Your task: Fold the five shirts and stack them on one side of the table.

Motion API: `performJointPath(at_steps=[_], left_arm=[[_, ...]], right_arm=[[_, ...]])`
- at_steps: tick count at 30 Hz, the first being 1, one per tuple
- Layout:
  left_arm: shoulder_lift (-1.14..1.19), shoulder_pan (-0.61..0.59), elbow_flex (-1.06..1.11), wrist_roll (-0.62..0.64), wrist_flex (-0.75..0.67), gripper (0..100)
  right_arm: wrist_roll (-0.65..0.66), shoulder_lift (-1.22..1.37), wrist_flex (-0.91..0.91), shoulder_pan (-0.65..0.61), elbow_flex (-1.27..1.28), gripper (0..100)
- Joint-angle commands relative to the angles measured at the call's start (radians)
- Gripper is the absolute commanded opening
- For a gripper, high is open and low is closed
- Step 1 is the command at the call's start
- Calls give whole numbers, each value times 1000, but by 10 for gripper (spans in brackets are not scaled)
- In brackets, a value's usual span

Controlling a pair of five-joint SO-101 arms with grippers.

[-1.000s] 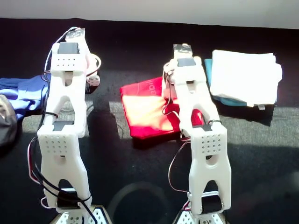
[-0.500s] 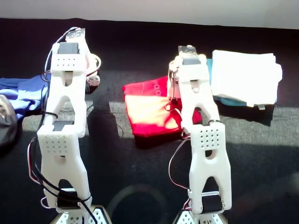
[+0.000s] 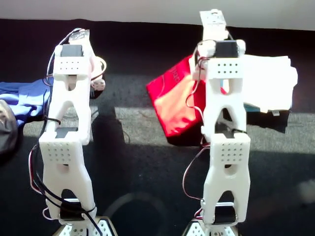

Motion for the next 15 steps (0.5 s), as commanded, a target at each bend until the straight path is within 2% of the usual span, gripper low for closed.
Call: performJointPath(at_steps=[1, 8, 15], left_arm=[[-21, -13, -39, 8, 5, 10], [-19, 1, -39, 8, -3, 10], [-18, 8, -39, 8, -3, 10]], right_arm=[[66, -171, 8, 38, -51, 5], [92, -298, 5, 96, -58, 5], [89, -395, -94, 197, -50, 5]])
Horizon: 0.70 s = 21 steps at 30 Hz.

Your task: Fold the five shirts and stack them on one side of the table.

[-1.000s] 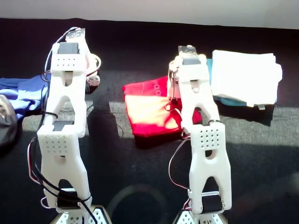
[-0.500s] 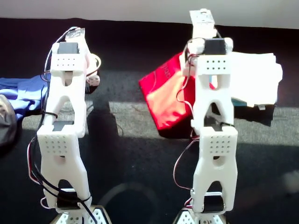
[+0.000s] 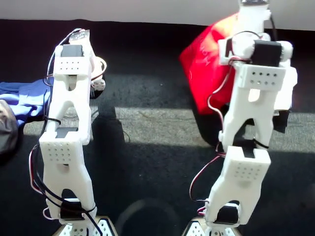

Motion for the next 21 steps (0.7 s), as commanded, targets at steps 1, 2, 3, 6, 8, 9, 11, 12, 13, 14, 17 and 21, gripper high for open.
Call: performJointPath(at_steps=[1, 2, 3, 6, 8, 9, 11, 12, 13, 14, 17, 21], left_arm=[[-19, 8, -39, 8, -3, 10], [-19, 10, -39, 8, -3, 10], [-19, 10, -39, 8, -3, 10], [-16, 10, -39, 8, -3, 10], [-15, 10, -39, 8, -3, 10], [-15, 10, -39, 8, -3, 10], [-15, 10, -39, 8, -3, 10], [-16, 10, -39, 8, -3, 10], [-16, 10, -39, 8, -2, 10], [-16, 8, -39, 8, -2, 10], [-16, 8, -39, 8, -2, 10], [-15, 10, -39, 8, -2, 10]], right_arm=[[8, -97, -58, 67, -48, 5], [6, -101, -65, 81, -48, 5], [6, -101, -73, 93, -48, 5], [9, -97, -99, 134, -44, 5], [11, -91, -137, 159, 7, 5], [12, -84, -160, 168, 44, 5], [23, -68, -199, 186, 122, 5], [40, -58, -219, 196, 160, 5], [51, -47, -239, 203, 186, 5], [54, -33, -260, 213, 211, 5], [58, 13, -323, 246, 234, 5], [61, 97, -397, 286, 234, 5]])
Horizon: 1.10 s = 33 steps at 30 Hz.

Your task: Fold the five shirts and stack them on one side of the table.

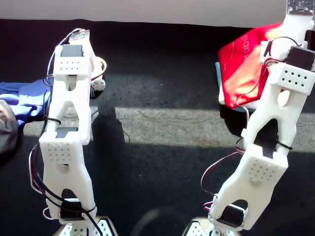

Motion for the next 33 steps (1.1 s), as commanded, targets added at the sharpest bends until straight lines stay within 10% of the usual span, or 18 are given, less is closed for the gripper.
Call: performJointPath(at_steps=[1, 11, 18, 33], left_arm=[[-15, 10, -39, 8, -3, 10], [-15, 10, -39, 8, -2, 10], [-19, 5, -36, 2, 9, 13], [-156, -252, -202, -83, 203, 13]], right_arm=[[8, 44, -65, 39, 1, 5], [6, 199, -76, 76, 1, 22], [0, 209, -73, 97, -2, 286], [-66, 211, 189, 97, -608, 293]])
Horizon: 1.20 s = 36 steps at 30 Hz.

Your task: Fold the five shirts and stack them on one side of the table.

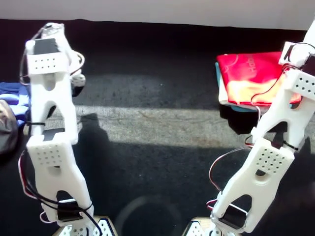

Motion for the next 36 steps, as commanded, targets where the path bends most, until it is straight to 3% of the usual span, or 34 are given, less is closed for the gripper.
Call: performJointPath(at_steps=[1, 7, 12, 20, 25, 36], left_arm=[[-120, -127, -41, -63, 14, 13], [-217, -372, -41, -167, 14, 14], [-220, -578, 4, -184, 14, 14], [-219, -788, 62, -339, -12, 53], [-170, -852, 64, -390, -124, 216], [19, -849, 67, -451, -141, 195]], right_arm=[[-11, -15, 117, -1, -220, 293], [-9, -50, 208, 42, -280, 293], [-9, -116, 271, 41, -272, 293], [-9, -272, 295, 41, -231, 293], [25, -506, 295, 10, 74, 293], [28, -1162, 291, -183, 921, 293]])
